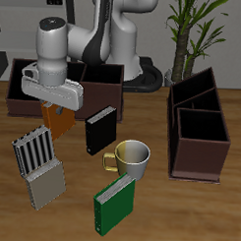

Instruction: Place the orange book into the left desk caddy's right compartment

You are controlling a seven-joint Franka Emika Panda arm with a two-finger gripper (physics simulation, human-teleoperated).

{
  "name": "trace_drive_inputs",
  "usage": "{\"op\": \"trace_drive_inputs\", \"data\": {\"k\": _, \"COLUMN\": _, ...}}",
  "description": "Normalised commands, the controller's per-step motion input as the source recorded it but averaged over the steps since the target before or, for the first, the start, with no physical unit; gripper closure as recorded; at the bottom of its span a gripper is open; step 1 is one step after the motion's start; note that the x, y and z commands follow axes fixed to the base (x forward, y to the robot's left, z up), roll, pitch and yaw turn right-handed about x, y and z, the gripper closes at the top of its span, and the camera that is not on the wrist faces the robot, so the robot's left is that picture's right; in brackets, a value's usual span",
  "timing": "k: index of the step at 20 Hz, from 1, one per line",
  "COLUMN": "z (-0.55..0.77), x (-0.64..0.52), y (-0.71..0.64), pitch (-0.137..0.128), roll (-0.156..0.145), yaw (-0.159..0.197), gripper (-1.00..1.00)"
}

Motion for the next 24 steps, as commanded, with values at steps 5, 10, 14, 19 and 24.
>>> {"op": "trace_drive_inputs", "data": {"k": 5, "z": 0.75, "x": -0.05, "y": 0.27, "pitch": -0.038, "roll": -0.006, "yaw": 0.026, "gripper": 1.0}}
{"op": "trace_drive_inputs", "data": {"k": 10, "z": 0.74, "x": -0.07, "y": 0.35, "pitch": -0.027, "roll": -0.016, "yaw": 0.06, "gripper": 1.0}}
{"op": "trace_drive_inputs", "data": {"k": 14, "z": 0.59, "x": -0.1, "y": 0.3, "pitch": -0.013, "roll": 0.006, "yaw": 0.05, "gripper": 1.0}}
{"op": "trace_drive_inputs", "data": {"k": 19, "z": 0.73, "x": -0.13, "y": 0.37, "pitch": -0.021, "roll": -0.033, "yaw": 0.013, "gripper": 1.0}}
{"op": "trace_drive_inputs", "data": {"k": 24, "z": 0.52, "x": -0.04, "y": 0.39, "pitch": -0.016, "roll": -0.007, "yaw": 0.027, "gripper": 1.0}}
